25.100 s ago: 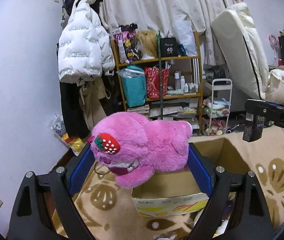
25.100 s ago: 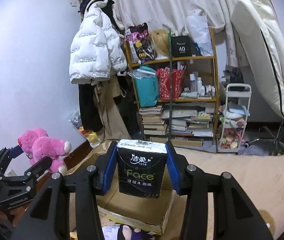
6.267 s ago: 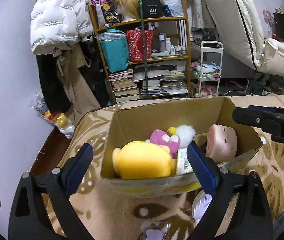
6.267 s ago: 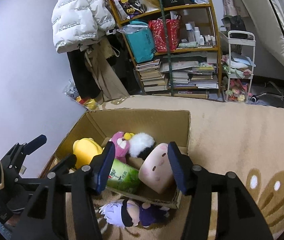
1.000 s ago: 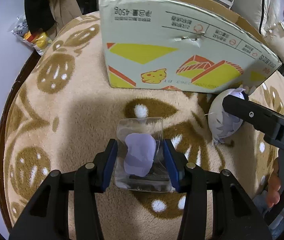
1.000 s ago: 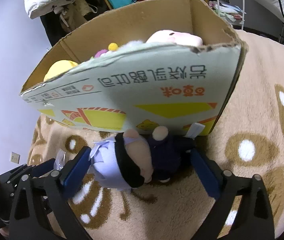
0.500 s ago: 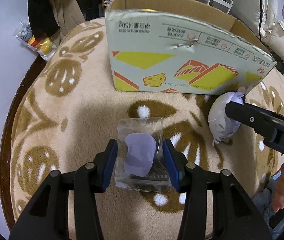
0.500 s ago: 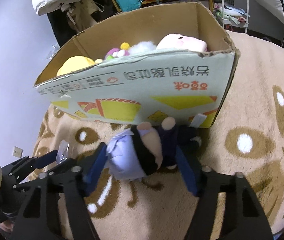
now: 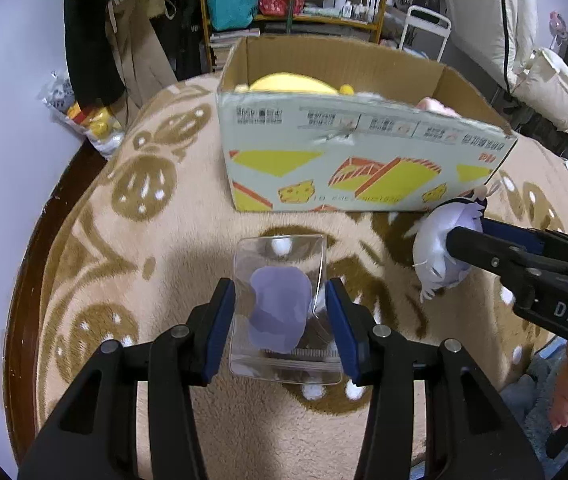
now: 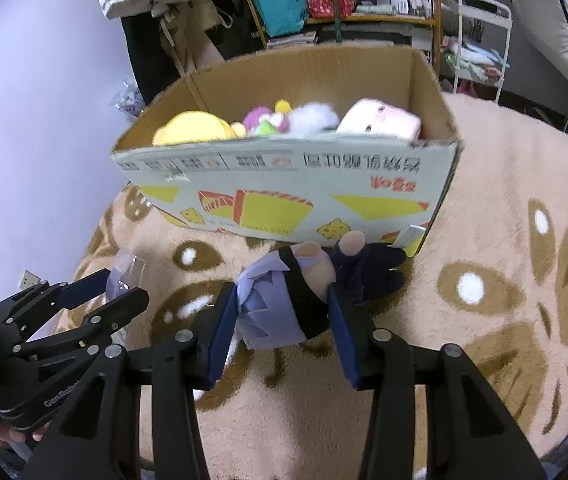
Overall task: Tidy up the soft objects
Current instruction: 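Lift the plastic box with the left tool while the right tool lifts the doll over the box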
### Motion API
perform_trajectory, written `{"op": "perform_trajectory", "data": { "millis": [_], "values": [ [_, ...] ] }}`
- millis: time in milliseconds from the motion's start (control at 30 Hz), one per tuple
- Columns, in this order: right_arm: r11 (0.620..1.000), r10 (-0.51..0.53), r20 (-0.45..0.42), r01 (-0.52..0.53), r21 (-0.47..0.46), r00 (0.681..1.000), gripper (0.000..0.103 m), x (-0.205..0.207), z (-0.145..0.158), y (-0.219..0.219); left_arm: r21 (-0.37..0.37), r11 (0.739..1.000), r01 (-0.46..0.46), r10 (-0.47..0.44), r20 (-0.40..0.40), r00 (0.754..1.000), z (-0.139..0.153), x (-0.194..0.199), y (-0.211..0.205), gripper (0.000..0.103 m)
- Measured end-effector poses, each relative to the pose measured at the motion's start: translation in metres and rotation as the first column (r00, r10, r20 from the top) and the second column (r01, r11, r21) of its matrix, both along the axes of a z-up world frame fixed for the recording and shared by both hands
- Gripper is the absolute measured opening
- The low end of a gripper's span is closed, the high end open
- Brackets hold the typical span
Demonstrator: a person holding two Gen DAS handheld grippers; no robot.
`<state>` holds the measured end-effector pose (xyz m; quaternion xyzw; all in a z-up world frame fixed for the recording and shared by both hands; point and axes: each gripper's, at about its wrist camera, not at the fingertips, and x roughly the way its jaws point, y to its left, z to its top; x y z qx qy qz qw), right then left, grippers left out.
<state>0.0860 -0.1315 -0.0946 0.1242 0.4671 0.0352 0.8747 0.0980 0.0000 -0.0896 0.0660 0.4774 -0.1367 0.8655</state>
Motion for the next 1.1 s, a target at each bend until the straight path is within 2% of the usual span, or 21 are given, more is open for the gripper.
{"op": "perform_trajectory", "data": {
  "millis": [267,433,567,800,967,1100],
  "values": [
    [0.998,-0.041,0.084,0.037,0.046,0.996,0.048,-0.021,0.029,-0.011,-0.022,1.000,0.014,-0.012,0.096,0.995,0.031,-0.011,-0.009,0.046],
    [0.996,-0.068,0.153,0.059,0.063,0.986,0.048,-0.028,0.050,-0.022,-0.001,1.000,0.019,-0.018,0.178,0.984,0.049,-0.017,-0.014,0.046],
    [0.998,-0.068,0.232,0.062,0.033,0.970,0.048,-0.035,0.068,-0.027,-0.002,1.000,0.008,-0.008,0.242,0.970,0.062,-0.020,-0.013,0.046],
    [0.995,-0.086,0.322,0.066,0.074,0.943,0.048,-0.038,0.091,-0.038,-0.062,0.998,0.008,0.011,0.305,0.952,0.090,-0.014,-0.013,0.046],
    [0.995,-0.095,0.398,0.074,0.069,0.913,0.048,-0.038,0.103,-0.044,-0.045,0.999,0.013,0.004,0.366,0.931,0.107,-0.004,-0.022,0.046],
    [0.995,-0.098,0.441,0.074,0.072,0.892,0.048,-0.036,0.109,-0.048,-0.040,0.999,0.015,0.002,0.385,0.923,0.113,0.004,-0.026,0.046]
  ]
}}
